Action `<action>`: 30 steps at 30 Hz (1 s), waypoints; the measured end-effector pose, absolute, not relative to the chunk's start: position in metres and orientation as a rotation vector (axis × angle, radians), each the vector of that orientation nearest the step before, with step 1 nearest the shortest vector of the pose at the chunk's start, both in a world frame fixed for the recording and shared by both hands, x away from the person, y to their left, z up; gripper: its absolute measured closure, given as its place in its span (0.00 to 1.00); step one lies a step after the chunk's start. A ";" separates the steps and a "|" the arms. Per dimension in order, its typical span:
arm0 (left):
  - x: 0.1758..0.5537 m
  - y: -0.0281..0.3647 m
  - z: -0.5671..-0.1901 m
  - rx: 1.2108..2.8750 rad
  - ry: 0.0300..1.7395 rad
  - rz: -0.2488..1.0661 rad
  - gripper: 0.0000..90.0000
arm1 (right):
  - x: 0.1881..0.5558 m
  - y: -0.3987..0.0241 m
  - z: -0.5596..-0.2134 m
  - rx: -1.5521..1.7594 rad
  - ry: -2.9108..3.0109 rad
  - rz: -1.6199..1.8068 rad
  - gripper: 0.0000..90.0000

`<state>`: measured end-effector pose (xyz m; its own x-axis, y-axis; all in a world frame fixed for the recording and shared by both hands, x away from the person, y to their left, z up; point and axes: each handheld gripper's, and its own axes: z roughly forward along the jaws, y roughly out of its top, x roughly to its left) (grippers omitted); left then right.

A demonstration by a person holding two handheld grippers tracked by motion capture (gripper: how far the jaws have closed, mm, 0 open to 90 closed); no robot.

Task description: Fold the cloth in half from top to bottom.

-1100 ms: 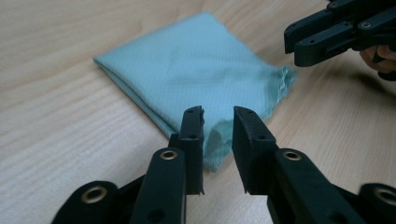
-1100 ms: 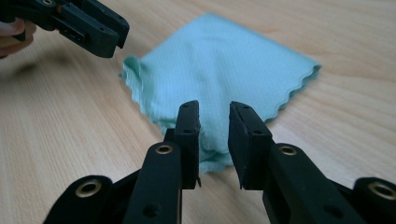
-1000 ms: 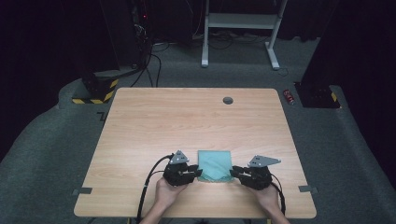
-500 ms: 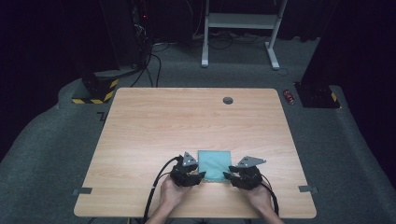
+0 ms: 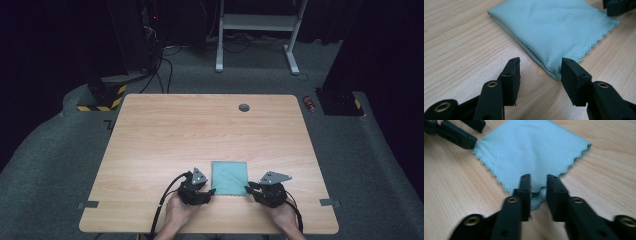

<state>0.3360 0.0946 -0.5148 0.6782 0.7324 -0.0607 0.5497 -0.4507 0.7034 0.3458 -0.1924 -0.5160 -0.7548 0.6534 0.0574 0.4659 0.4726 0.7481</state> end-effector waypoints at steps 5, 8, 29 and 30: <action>0.335 0.098 -0.510 2.138 0.986 0.329 0.57 | 0.349 -0.191 -0.511 0.968 2.465 1.199 1.00; 0.339 0.096 -0.504 2.103 0.977 0.314 0.57 | 0.354 -0.186 -0.510 0.979 2.459 1.217 1.00; 0.369 0.091 -0.504 2.073 1.020 0.311 0.58 | 0.380 -0.182 -0.515 1.057 2.440 1.189 0.93; 0.371 0.088 -0.503 2.067 1.014 0.311 0.58 | 0.385 -0.181 -0.514 1.081 2.431 1.205 0.92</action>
<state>0.3714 0.0878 -0.5030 0.6493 0.7514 -0.1177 0.5556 -0.3629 0.7480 0.3849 -0.1809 -0.5143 -0.7050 0.6990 0.1198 0.5185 0.3927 0.7596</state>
